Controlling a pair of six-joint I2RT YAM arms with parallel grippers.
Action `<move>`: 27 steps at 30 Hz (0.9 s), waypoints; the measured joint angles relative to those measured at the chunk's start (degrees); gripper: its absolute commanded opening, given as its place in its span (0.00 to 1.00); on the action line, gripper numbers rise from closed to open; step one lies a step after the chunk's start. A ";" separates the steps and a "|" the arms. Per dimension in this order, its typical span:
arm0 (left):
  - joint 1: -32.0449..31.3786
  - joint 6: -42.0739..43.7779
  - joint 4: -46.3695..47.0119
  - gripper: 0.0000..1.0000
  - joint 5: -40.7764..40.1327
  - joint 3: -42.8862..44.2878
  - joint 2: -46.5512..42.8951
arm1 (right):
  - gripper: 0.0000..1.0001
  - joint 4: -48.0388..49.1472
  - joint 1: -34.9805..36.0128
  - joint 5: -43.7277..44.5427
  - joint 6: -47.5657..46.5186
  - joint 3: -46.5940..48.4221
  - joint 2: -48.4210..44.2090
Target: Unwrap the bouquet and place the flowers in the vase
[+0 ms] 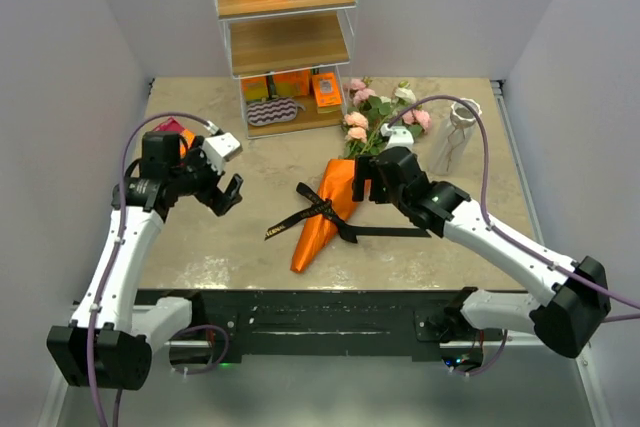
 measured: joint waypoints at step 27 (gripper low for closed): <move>-27.19 0.76 15.61 0.94 -2.10 5.22 34.99 | 0.83 -5.60 0.00 2.80 20.63 -17.03 -5.09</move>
